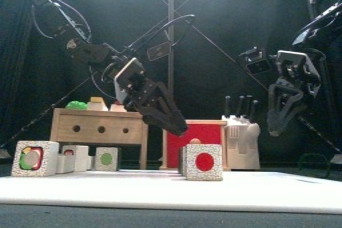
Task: Grab piece of sushi
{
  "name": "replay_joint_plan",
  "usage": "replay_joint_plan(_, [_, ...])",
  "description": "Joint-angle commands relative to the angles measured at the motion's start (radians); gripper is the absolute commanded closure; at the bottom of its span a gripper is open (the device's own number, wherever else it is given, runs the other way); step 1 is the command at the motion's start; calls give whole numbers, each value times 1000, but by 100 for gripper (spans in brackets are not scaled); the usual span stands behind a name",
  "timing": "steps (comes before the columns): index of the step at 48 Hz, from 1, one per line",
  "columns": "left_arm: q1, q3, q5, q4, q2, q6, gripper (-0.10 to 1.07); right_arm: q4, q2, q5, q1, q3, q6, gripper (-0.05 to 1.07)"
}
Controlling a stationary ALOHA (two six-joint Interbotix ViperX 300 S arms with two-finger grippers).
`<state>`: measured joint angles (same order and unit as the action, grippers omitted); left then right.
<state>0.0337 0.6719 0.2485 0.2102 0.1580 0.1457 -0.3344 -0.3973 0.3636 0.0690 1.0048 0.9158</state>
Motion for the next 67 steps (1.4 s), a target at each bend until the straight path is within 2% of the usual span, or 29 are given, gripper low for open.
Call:
replay_joint_plan(1, [-9, -23, 8, -12, 2, 0, 13, 2, -9, -6, -3, -21, 2, 37])
replay_joint_plan(38, [8, -64, -41, -38, 80, -3, 14, 2, -5, -6, -5, -18, 2, 37])
replay_joint_plan(67, [18, -64, -51, -38, 64, -3, 14, 2, -2, -6, -9, -18, 0, 37])
